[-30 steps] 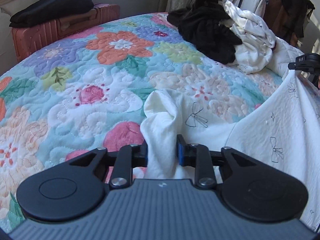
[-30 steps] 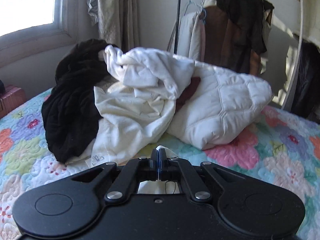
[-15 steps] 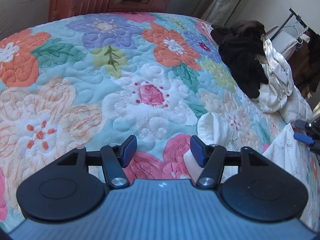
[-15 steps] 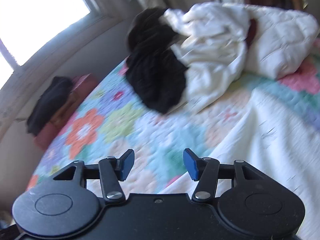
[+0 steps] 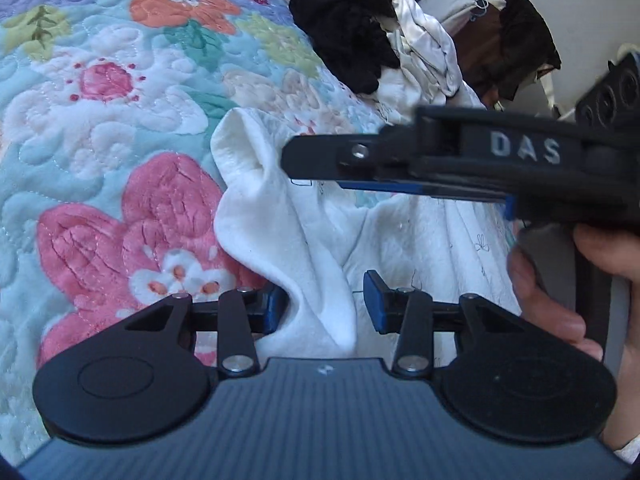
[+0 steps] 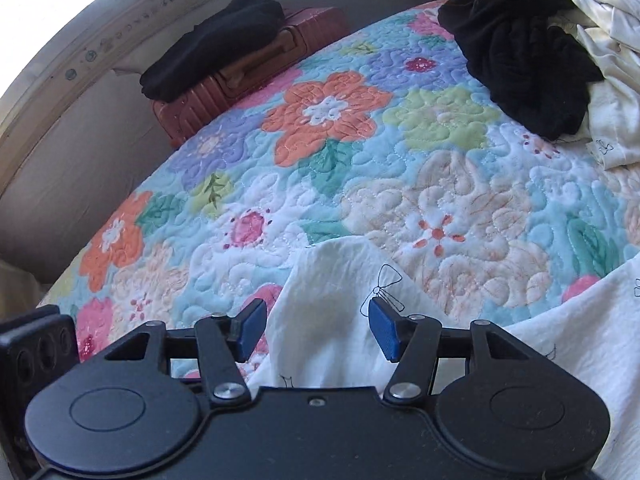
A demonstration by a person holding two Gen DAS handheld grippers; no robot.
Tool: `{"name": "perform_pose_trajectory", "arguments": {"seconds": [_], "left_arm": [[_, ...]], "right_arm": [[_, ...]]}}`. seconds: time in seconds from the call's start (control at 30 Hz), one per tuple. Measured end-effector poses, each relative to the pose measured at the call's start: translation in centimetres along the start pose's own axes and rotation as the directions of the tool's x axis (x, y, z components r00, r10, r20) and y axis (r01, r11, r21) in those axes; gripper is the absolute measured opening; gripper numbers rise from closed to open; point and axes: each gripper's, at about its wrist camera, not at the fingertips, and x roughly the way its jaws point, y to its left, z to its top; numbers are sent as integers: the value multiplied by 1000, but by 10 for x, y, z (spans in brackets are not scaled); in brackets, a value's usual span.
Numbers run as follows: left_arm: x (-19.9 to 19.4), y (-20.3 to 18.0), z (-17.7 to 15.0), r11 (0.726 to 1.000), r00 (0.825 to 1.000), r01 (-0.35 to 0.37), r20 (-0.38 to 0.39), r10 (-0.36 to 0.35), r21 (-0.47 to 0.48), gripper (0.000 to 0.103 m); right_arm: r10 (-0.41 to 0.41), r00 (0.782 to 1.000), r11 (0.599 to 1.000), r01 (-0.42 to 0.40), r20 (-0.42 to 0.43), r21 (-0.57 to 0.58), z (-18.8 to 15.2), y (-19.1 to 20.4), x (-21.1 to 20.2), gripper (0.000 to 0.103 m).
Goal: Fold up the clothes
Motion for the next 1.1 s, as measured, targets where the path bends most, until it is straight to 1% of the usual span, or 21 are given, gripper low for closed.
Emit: {"name": "perform_pose_trajectory", "arguments": {"seconds": [0.07,0.1,0.13,0.17,0.2,0.27,0.3,0.37,0.47,0.57,0.63,0.7,0.8,0.83,0.9,0.97,1.03,1.1], "left_arm": [[-3,-6,1,999,1000,17,-8,-16,50,40],[-6,-9,2,997,1000,21,-7,-21,70,40],[-10,-11,3,996,1000,25,-5,-25,87,40],[-14,-11,4,995,1000,20,-2,-20,97,40],[-20,-10,6,995,1000,5,3,-6,100,40],[-35,-8,9,995,999,-46,22,44,92,40],[-45,-8,10,993,996,-72,52,68,94,40],[-68,-9,15,989,988,-91,132,76,118,40],[-86,-4,21,992,978,-96,194,79,80,40],[-79,2,21,990,975,-132,184,120,54,40],[-63,2,17,987,980,-150,144,141,59,40],[-44,-1,10,985,986,-150,85,143,85,40],[-15,-12,-6,988,995,-94,-10,96,125,42],[-6,-19,-11,988,996,-71,-44,78,137,42],[6,-32,-20,984,995,-32,-85,48,174,42],[14,-43,-28,976,992,-4,-121,32,219,42],[19,-52,-35,966,988,14,-150,26,259,42],[24,-60,-42,955,984,28,-178,26,294,42]], "right_arm": [[-19,1000,1000,18,24,6,-8,-5,-8,62],[-29,999,1000,29,39,9,-12,-7,-13,59],[-40,998,999,40,53,12,-16,-10,-18,35],[-51,996,999,50,68,16,-20,-12,-23,17],[-62,995,998,61,83,19,-25,-15,-28,8],[-84,990,996,82,112,27,-33,-20,-38,4],[-95,987,995,92,126,31,-38,-22,-43,4],[-117,981,993,113,154,39,-46,-27,-53,4],[-151,969,988,143,197,53,-59,-34,-69,4],[-183,954,983,172,238,68,-72,-42,-84,4],[-252,944,968,243,213,71,-88,-47,-87,4],[-278,946,959,263,165,109,-101,-59,-86,4],[-247,965,958,229,90,172,-109,-73,-84,5],[-245,966,957,229,76,176,-111,-74,-85,6],[-277,959,955,268,56,128,-112,-67,-88,10],[-335,942,941,334,4,51,-112,-58,-85,12],[-385,922,922,386,-27,23,-111,-56,-86,30],[-407,913,912,403,40,80,-109,-54,-102,35]]}}
